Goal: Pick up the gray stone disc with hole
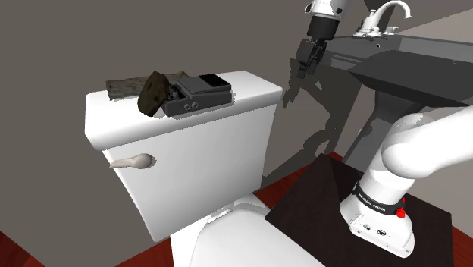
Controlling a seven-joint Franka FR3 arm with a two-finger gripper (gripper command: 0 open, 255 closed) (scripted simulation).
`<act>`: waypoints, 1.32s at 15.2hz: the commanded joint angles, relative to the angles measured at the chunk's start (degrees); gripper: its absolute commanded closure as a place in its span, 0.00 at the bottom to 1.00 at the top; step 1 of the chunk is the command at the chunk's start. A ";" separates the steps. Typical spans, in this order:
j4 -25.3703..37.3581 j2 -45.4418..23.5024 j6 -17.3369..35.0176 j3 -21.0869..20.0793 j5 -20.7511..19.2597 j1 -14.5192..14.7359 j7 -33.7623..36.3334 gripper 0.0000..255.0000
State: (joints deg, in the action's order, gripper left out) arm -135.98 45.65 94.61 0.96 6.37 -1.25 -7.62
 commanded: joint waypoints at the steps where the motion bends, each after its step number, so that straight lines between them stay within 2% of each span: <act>1: 0.00 0.00 0.00 0.00 0.00 0.00 0.00 0.00; 11: 5.61 -8.60 4.09 -8.67 12.30 3.58 14.87 0.00; 20: 15.73 -20.10 9.17 -15.51 20.07 5.59 27.13 0.00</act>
State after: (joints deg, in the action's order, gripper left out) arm -121.92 27.05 103.36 -13.75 25.70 4.13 17.90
